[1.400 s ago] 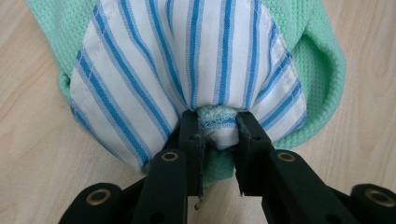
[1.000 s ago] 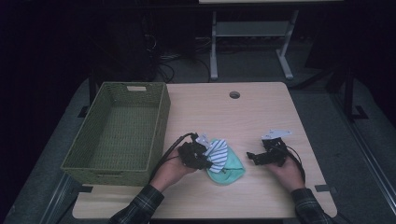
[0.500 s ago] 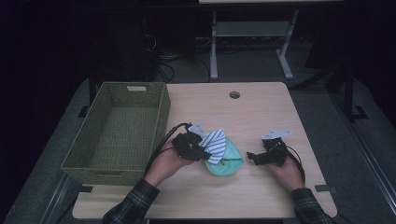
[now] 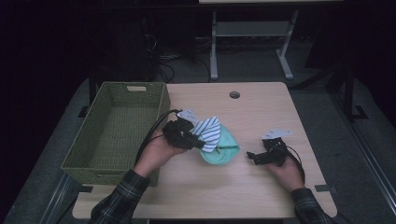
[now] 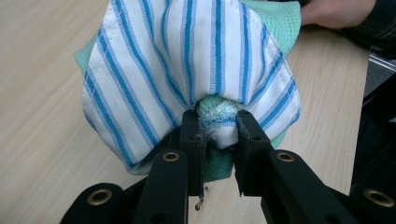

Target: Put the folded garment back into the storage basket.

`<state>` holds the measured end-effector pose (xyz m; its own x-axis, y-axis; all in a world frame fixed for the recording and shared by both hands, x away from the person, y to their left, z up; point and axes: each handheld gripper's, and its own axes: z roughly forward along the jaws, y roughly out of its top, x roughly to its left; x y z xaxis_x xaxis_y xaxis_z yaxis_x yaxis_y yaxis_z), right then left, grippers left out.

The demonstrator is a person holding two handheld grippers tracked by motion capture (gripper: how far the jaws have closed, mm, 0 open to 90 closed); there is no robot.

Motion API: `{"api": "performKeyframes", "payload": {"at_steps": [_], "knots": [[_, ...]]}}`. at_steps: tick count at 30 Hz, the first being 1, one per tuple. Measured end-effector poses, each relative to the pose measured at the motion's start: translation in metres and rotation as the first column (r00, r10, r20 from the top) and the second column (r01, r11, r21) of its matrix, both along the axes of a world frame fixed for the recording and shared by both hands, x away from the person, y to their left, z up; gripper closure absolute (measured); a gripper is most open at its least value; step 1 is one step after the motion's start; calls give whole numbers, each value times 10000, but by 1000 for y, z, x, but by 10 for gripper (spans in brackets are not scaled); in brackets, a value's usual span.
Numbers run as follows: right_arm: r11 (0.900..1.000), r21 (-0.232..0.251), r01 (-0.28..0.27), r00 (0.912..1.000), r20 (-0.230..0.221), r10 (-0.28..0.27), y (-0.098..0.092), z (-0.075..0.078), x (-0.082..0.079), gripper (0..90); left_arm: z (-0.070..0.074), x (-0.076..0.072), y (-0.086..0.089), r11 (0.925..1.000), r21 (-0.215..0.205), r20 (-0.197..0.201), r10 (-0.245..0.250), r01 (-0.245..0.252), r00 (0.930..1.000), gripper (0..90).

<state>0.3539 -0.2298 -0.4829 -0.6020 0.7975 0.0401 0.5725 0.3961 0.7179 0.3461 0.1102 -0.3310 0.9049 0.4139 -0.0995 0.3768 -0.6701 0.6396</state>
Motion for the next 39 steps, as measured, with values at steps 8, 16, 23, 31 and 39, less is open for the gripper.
{"api": "performKeyframes", "payload": {"at_steps": [8,16,23,31,39], "knots": [[10000,-3,19,10000,7,-19,0,0,0,96,26,3,20,9995,29,300,310,-311,9991,755],[10000,9,26,10000,14,-26,0,0,0,96,45,6,44,9967,219,508,770,-782,9957,754],[10000,8,47,10000,21,-47,0,0,0,96,52,7,65,9915,307,575,1248,-1267,9905,753],[10000,6,88,10000,24,-88,0,0,0,96,56,6,91,9821,313,642,1833,-1856,9810,753],[9999,14,139,9999,10,-139,0,0,0,96,57,3,118,9678,421,700,2448,-2481,9670,753]]}}
